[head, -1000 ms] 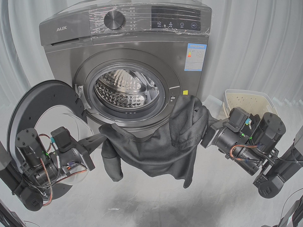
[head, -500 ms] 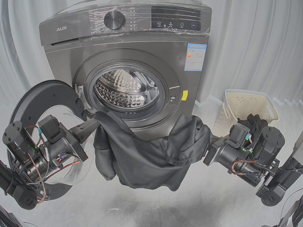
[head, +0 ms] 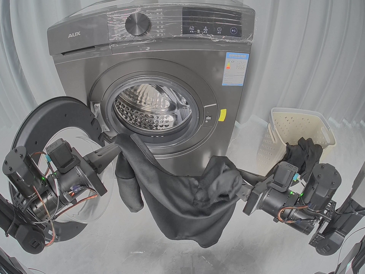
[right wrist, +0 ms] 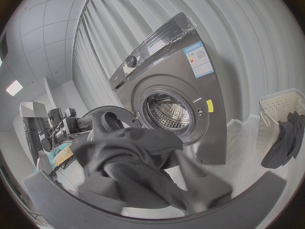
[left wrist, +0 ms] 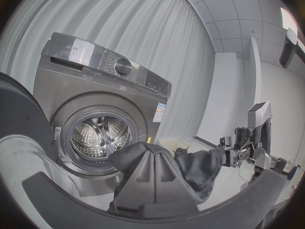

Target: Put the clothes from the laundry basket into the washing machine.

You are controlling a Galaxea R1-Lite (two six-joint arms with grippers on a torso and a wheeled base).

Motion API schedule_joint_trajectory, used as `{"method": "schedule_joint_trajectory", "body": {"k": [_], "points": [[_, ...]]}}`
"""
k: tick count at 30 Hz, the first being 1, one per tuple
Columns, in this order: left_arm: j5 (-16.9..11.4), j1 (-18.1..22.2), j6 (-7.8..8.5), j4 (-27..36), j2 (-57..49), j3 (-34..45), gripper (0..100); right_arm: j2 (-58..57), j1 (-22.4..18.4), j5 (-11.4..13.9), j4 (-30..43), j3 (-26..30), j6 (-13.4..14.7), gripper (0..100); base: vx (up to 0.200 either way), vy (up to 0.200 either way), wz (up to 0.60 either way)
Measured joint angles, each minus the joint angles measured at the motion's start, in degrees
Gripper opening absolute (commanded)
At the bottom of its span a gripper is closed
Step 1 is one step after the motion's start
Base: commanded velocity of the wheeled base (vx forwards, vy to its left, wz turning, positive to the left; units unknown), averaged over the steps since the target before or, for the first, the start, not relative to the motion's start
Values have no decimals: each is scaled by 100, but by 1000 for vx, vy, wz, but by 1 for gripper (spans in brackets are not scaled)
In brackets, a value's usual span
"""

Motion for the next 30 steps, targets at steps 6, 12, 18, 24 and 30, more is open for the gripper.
{"method": "schedule_joint_trajectory", "body": {"k": [6,12,18,24,30], "points": [[10,-79,2,0,2,-24,0,4,74,2,2,111,-22,100,0,0,0],[18,-190,2,0,2,-59,0,80,78,-6,2,207,-32,100,0,0,0],[18,-278,0,0,2,-72,0,249,34,32,2,179,-29,100,0,0,0],[18,-278,2,0,10,-59,0,249,67,41,2,-140,-13,100,0,0,0],[18,-267,10,2,11,-30,0,22,76,28,-2,-494,-7,100,0,0,0]]}}
